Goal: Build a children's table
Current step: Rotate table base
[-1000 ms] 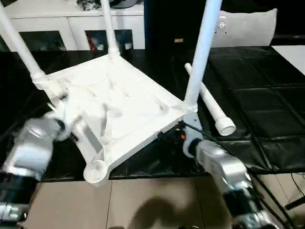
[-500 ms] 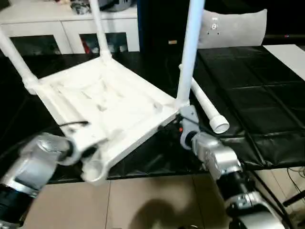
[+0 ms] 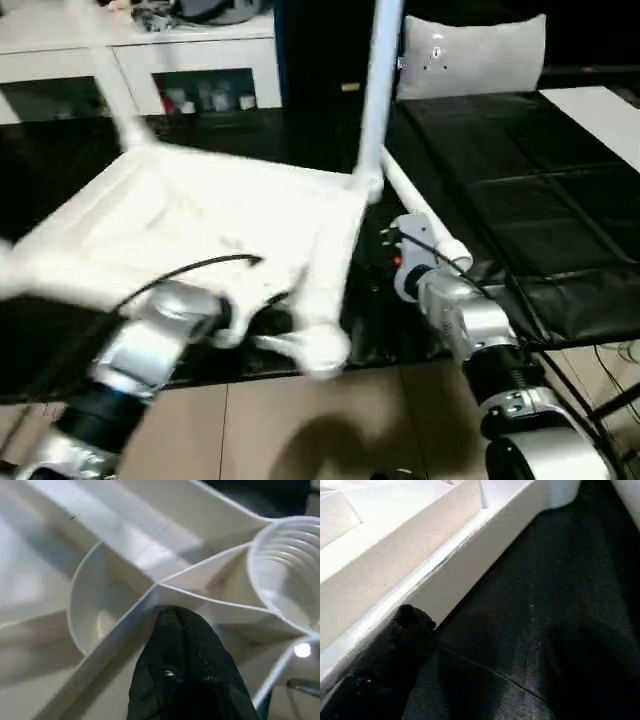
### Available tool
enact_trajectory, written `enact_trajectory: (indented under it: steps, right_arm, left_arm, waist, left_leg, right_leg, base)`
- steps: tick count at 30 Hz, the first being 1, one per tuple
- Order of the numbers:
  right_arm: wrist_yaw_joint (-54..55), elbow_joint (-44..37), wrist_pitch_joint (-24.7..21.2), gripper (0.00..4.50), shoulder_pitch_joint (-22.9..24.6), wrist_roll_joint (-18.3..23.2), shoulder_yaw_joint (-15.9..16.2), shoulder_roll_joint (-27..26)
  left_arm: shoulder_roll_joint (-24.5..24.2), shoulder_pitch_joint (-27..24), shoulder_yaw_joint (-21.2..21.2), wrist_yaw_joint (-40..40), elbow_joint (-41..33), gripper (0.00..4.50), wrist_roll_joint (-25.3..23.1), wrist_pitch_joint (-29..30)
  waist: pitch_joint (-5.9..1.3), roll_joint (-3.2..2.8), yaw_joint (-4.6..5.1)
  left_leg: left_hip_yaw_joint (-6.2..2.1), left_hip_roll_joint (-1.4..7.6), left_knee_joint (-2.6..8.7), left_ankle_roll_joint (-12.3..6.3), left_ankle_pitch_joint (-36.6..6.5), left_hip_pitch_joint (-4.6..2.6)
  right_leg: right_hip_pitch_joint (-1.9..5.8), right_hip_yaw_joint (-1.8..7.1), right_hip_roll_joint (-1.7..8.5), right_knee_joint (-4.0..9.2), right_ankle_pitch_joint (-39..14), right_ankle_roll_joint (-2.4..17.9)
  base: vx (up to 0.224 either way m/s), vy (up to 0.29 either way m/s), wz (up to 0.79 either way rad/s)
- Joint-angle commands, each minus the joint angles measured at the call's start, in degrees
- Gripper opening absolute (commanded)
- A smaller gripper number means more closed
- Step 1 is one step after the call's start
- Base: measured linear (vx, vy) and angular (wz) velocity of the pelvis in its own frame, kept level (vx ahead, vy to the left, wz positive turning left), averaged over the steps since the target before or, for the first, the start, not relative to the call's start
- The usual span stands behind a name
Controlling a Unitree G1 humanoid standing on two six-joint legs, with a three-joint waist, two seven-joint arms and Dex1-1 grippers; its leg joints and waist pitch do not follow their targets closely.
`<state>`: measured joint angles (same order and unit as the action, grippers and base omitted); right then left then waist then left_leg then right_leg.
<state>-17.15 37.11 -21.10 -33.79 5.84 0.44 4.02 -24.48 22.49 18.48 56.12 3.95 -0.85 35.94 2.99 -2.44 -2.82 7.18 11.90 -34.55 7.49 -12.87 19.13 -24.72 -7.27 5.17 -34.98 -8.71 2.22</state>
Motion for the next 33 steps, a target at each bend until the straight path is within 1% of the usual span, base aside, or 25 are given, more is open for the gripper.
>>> enact_trajectory:
  steps: [1, 4, 5, 8, 9, 11, 12, 13, 14, 16, 17, 18, 19, 20, 22, 23, 24, 25, 26, 27, 28, 29, 30, 32, 33]
  right_arm:
    - [-2.32, 0.75, 1.11, 4.5, -1.35, 0.77, 2.11, -2.23]
    - [-2.78, 1.25, 1.9, 4.5, -1.63, 0.52, 1.89, -2.64]
    - [-2.86, 0.77, 2.57, 4.5, -1.52, 0.11, 2.17, -2.55]
    - [-2.29, -0.93, 3.67, 4.5, -1.11, -0.15, 1.83, -2.16]
    - [-2.0, -1.55, 3.88, 4.5, -0.88, -0.04, 1.52, -2.05]
    - [-0.28, -4.58, 2.73, 4.5, 0.11, 0.16, 0.59, -1.45]
    - [0.4, -7.53, 2.28, 4.5, 1.3, 0.38, 0.16, -1.08]
    - [2.33, -13.09, -0.96, 4.5, 3.39, 0.25, -0.32, -0.48]
    - [3.19, -15.24, -2.56, 4.5, 4.16, -0.17, -0.23, -0.19]
    - [3.77, -17.15, -4.23, 4.5, 4.87, -0.26, -0.34, -0.18]
    - [3.57, -22.09, -4.94, 4.5, 7.41, -0.33, -0.49, 0.08]
    - [3.22, -26.29, -5.14, 4.5, 9.8, 0.23, -0.87, 0.16]
    - [3.22, -26.29, -5.14, 4.5, 9.8, 0.23, -0.87, 0.16]
    - [3.3, -29.03, -5.44, 4.5, 11.38, 0.68, -1.28, 0.15]
    - [2.42, -36.51, -3.97, 4.5, 16.55, 4.55, -3.7, -0.3]
    - [1.53, -39.44, -3.36, 4.5, 18.76, 6.31, -4.33, -0.37]
    - [1.59, -41.67, -4.34, 4.5, 20.76, 6.15, -4.06, 0.09]
    - [1.42, -43.61, -5.33, 4.5, 22.58, 6.18, -3.65, 0.44]
    - [1.42, -43.61, -5.33, 4.5, 22.58, 6.18, -3.65, 0.44]
    - [1.85, -47.28, -7.54, 4.5, 25.51, 5.41, -2.8, 1.0]
    - [1.58, -48.6, -6.91, 4.5, 26.75, 5.29, -2.47, 1.04]
    - [0.69, -50.01, -5.35, 4.5, 28.32, 5.62, -2.05, 1.08]
    - [0.75, -51.41, -5.13, 4.5, 29.64, 5.85, -2.14, 0.85]
    - [0.54, -54.35, -6.23, 4.5, 31.58, 7.26, -2.35, 0.76]
    - [0.31, -56.76, -7.81, 4.5, 32.9, 8.32, -2.13, 1.21]
  left_arm:
    - [3.57, 1.29, 0.67, -3.44, 2.09, 0.02, 1.12, -2.41]
    - [6.2, 3.09, -1.68, -10.2, 6.43, 0.02, -0.93, -4.5]
    - [7.24, 4.22, -2.93, -14.3, 9.11, 0.02, -2.19, -5.47]
    - [8.37, 5.55, -4.52, -18.94, 12.59, 0.02, -3.2, -6.9]
    - [8.6, 5.57, -4.89, -19.49, 13.02, 0.02, -3.17, -7.15]
    - [8.88, 5.1, -5.81, -20.21, 12.87, 0.02, -2.76, -9.47]
    - [9.66, 4.26, -7.57, -20.85, 11.59, 0.02, -1.41, -10.49]
    - [11.25, 1.8, -10.8, -21.22, 7.52, 0.33, 1.73, -12.11]
    - [11.89, 0.68, -12.03, -21.19, 5.63, 0.41, 3.07, -12.16]
    - [12.44, -0.39, -12.98, -21.62, 3.98, 0.41, 4.07, -12.23]
    - [14.14, -3.02, -15.89, -26.46, 0.68, 0.46, 4.75, -12.29]
    - [15.11, -5.38, -17.48, -29.36, -2.34, 0.76, 4.89, -12.23]
    - [15.11, -5.38, -17.48, -29.36, -2.34, 0.84, 4.89, -12.23]
    - [15.73, -6.92, -18.27, -30.78, -4.37, 0.83, 4.98, -12.09]
    - [18.06, -10.86, -19.82, -35.87, -9.78, 0.83, 3.65, -11.91]
    - [19.13, -12.28, -20.61, -37.77, -11.81, 1.11, 3.13, -13.12]
    - [20.52, -13.51, -21.59, -39.59, -13.59, 1.25, 3.05, -15.08]
    - [21.43, -14.54, -22.24, -41.65, -15.21, 1.27, 2.09, -16.13]
    - [21.43, -14.54, -22.24, -41.65, -15.21, 1.28, 2.09, -16.13]
    - [22.59, -16.13, -23.41, -45.32, -18.27, 1.37, 0.34, -14.95]
    - [22.92, -16.76, -23.9, -47.05, -19.5, 1.55, -0.43, -13.37]
    - [22.68, -17.57, -24.08, -47.22, -20.64, 1.68, -0.46, -11.46]
    - [22.48, -18.56, -24.03, -47.08, -21.7, 1.68, 0.04, -11.18]
    - [22.55, -20.18, -23.54, -47.68, -23.51, 1.71, -0.26, -11.13]
    - [23.14, -21.21, -23.18, -48.39, -24.88, 1.94, -0.26, -10.48]
  waist:
    - [-3.97, 0.24, -0.32]
    - [-3.84, 0.27, -0.43]
    - [-3.83, -0.03, -0.55]
    - [-3.77, 0.44, -0.6]
    - [-3.82, 1.2, -0.57]
    - [-3.96, 1.32, -0.8]
    - [-4.02, 1.35, -1.06]
    - [-4.03, 1.44, -1.08]
    - [-4.17, 1.36, -1.28]
    - [-4.31, 1.22, -1.48]
    - [-4.32, 0.87, -1.59]
    - [-4.2, 0.31, -1.78]
    - [-4.17, 0.7, -1.86]
    - [-4.27, 0.56, -2.03]
    - [-4.2, 1.32, -2.36]
    - [-4.23, 1.19, -2.64]
    - [-4.08, 2.06, -2.55]
    - [-4.06, 1.74, -2.7]
    - [-3.97, 1.74, -2.78]
    - [-3.62, 1.95, -2.59]
    - [-3.49, 2.31, -2.66]
    - [-3.4, 1.71, -2.65]
    - [-3.41, 1.85, -2.53]
    - [-3.35, 2.12, -2.33]
    - [-3.29, 2.06, -2.42]
  left_leg:
    - [1.48, -0.58, 3.71, -3.22, -4.84, 1.71]
    - [1.61, -0.79, 3.68, -3.4, -6.39, 1.54]
    - [1.59, -0.87, 3.65, -3.34, -6.94, 1.44]
    - [1.58, -1.21, 3.58, -3.42, -8.18, 1.6]
    - [1.6, -1.19, 3.58, -3.54, -7.97, 1.74]
    - [1.51, -1.0, 3.63, -3.74, -6.39, 1.7]
    - [1.47, -0.85, 3.67, -3.81, -5.34, 1.82]
    - [1.49, -0.71, 3.73, -3.77, -5.02, 1.81]
    - [1.32, -0.32, 3.75, -3.49, -2.99, 2.02]
    - [1.4, -0.11, 3.74, -3.8, -2.1, 1.69]
    - [1.39, -0.1, 3.71, -3.85, -1.96, 1.74]
    - [1.33, 0.25, 3.63, -3.88, -1.92, 1.94]
    - [1.45, 0.29, 3.63, -4.03, -2.17, 1.97]
    - [1.47, -0.09, 3.74, -4.31, -2.59, 1.83]
    - [1.53, 0.23, 3.77, -4.64, -2.77, 1.9]
    - [1.51, 0.43, 3.82, -5.01, -2.8, 1.95]
    - [1.61, 0.39, 3.88, -5.57, -3.07, 2.08]
    - [1.51, 0.31, 3.9, -5.54, -2.98, 2.13]
    - [1.46, 0.33, 4.02, -5.52, -3.3, 2.23]
    - [1.54, 0.26, 4.25, -5.15, -5.38, 2.19]
    - [1.61, 0.19, 4.31, -4.68, -7.35, 2.02]
    - [1.52, 0.11, 4.41, -4.46, -8.31, 1.97]
    - [1.47, -0.02, 4.35, -4.2, -9.03, 2.07]
    - [1.38, -0.34, 4.4, -4.06, -10.11, 2.15]
    - [1.32, -0.23, 4.45, -3.99, -10.29, 2.18]
  right_leg:
    - [5.15, 2.78, 2.47, 4.55, -16.7, 8.56]
    - [4.97, 2.53, 2.35, 5.39, -21.66, 6.35]
    - [4.9, 2.37, 2.3, 5.54, -23.2, 5.45]
    - [4.82, 1.92, 2.2, 6.31, -27.59, 2.34]
    - [4.88, 1.91, 2.21, 6.42, -27.93, 1.78]
    - [4.63, 2.09, 2.27, 6.22, -27.07, 1.37]
    - [4.66, 2.2, 2.33, 5.85, -25.54, 1.6]
    - [4.55, 2.26, 2.31, 5.76, -24.83, 1.8]
    - [4.87, 2.53, 2.47, 4.98, -20.96, 2.88]
    - [4.38, 2.73, 2.23, 4.64, -17.54, 4.85]
    - [4.44, 2.82, 2.14, 4.36, -15.5, 5.8]
    - [4.66, 2.89, 2.3, 4.27, -12.87, 6.45]
    - [4.71, 2.89, 2.3, 4.43, -12.5, 6.41]
    - [4.63, 2.84, 2.04, 4.4, -13.24, 6.41]
    - [4.72, 2.97, 2.19, 4.52, -12.99, 6.04]
    - [4.76, 3.03, 2.36, 4.46, -13.19, 5.77]
    - [4.67, 2.92, 2.13, 4.86, -14.09, 5.12]
    - [4.72, 2.91, 2.14, 4.74, -14.65, 4.97]
    - [4.7, 2.87, 2.12, 5.06, -16.07, 4.2]
    - [4.48, 2.81, 1.95, 5.56, -18.92, 3.23]
    - [4.32, 2.7, 2.07, 6.09, -22.15, 1.65]
    - [4.19, 2.63, 2.09, 6.21, -23.66, 0.95]
    - [4.16, 2.53, 2.13, 6.58, -25.64, -0.71]
    - [3.97, 2.29, 1.88, 7.11, -28.07, -2.44]
    - [3.93, 2.29, 1.86, 7.26, -28.09, -3.02]
  base:
    - [0.0, 0.0, 0.0]
    - [0.0, 0.0, 0.0]
    - [0.0, 0.0, 0.0]
    - [0.0, 0.0, 0.0]
    - [0.0, 0.0, 0.0]
    - [0.0, 0.0, 0.0]
    - [0.0, 0.0, 0.0]
    - [0.0, 0.0, 0.0]
    - [0.0, 0.0, 0.0]
    - [0.0, 0.0, 0.0]
    - [0.0, 0.0, 0.0]
    - [0.0, 0.0, 0.0]
    - [0.0, 0.0, 0.0]
    - [0.0, 0.0, 0.0]
    - [0.0, 0.0, 0.0]
    - [0.0, 0.0, 0.0]
    - [0.0, 0.0, 0.0]
    - [0.0, 0.0, 0.0]
    - [0.0, 0.0, 0.0]
    - [0.0, 0.0, 0.0]
    - [0.0, 0.0, 0.0]
    - [0.0, 0.0, 0.0]
    - [0.0, 0.0, 0.0]
    - [0.0, 0.0, 0.0]
    - [0.0, 0.0, 0.0]
